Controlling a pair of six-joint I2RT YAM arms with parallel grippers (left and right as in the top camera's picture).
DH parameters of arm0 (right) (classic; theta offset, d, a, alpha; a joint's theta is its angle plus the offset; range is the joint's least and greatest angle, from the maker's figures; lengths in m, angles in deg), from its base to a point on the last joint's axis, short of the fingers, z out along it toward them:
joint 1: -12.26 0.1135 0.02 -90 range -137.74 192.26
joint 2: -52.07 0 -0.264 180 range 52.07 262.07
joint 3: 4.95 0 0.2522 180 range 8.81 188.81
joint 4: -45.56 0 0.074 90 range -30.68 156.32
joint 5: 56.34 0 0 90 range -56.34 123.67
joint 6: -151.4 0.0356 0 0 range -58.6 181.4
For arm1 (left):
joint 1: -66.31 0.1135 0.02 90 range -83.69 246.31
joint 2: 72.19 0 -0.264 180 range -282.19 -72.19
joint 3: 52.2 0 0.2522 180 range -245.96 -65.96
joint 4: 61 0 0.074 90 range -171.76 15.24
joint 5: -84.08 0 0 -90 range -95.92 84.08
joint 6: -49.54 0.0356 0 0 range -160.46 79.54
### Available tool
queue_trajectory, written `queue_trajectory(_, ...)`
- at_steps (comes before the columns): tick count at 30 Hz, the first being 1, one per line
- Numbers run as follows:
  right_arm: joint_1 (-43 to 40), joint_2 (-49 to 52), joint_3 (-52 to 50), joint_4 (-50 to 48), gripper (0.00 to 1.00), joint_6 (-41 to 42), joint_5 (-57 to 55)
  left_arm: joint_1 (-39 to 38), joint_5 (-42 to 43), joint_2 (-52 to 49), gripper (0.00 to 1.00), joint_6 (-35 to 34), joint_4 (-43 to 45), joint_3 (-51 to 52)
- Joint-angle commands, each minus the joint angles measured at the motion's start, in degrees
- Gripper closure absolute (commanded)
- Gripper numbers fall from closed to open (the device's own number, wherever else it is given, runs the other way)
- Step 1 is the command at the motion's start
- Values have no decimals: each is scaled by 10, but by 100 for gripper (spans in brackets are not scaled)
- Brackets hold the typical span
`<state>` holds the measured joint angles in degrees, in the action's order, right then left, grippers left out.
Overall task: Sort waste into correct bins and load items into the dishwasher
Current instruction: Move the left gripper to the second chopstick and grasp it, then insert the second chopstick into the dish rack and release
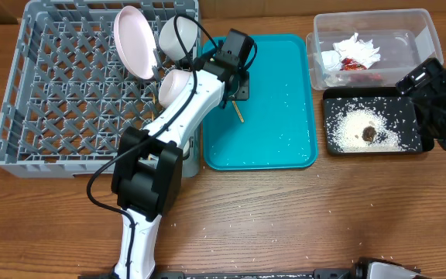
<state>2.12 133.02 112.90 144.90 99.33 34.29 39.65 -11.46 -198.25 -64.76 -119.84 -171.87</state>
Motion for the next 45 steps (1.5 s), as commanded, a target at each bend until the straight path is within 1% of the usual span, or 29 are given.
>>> queue_trajectory(1, -2, -4, 8, -2, 0, 3, -5, -4, -11, -3, 52, -12, 32, 36)
queue_trajectory(6, -2, -4, 8, -2, 0, 3, -5, -4, -11, -10, 54, -12, 84, 79)
queue_trajectory(12, -2, -4, 8, -2, 0, 3, -5, -4, -10, -66, 52, -12, 99, 80)
queue_trajectory(17, -2, -4, 8, -2, 0, 3, -5, -4, -10, -72, 51, -12, 98, 80)
queue_trajectory(19, -2, -4, 8, -2, 0, 3, -5, -4, -10, -72, 53, -9, 90, 80)
queue_trajectory(22, -2, -4, 8, -2, 0, 3, -5, -4, -10, -72, 65, 19, 63, 80)
queue_trajectory(23, -2, -4, 8, -2, 0, 3, -5, -4, -10, -72, 70, 31, 38, 80)
queue_trajectory(24, -2, -4, 8, -2, 0, 3, -5, -4, -10, -72, 74, 31, 30, 80)
queue_trajectory(26, -2, -4, 8, -2, 0, 3, -5, -4, -10, -72, 91, 32, 5, 80)
queue_trajectory(27, -2, -4, 8, -2, 0, 3, -5, -4, -10, -72, 96, 34, -4, 80)
queue_trajectory(30, -2, -4, 8, -2, 0, 3, -5, -4, -10, -71, 96, 40, -13, 73)
queue_trajectory(34, -2, -4, 8, -2, 0, 3, -5, -1, -11, -44, 96, 81, -112, -34)
queue_trajectory(39, -2, -4, 8, -2, 0, 3, -5, 14, -12, 17, 96, 113, -204, -145)
queue_trajectory(42, -2, -4, 8, -2, 0, 3, -5, 39, -33, 72, 96, 121, -252, -181)
queue_trajectory(43, -2, -4, 8, -2, 0, 3, -5, 66, -57, 110, 96, 122, -285, -181)
queue_trajectory(45, -2, -4, 8, -2, 0, 3, -5, 92, -75, 125, 96, 124, -314, -181)
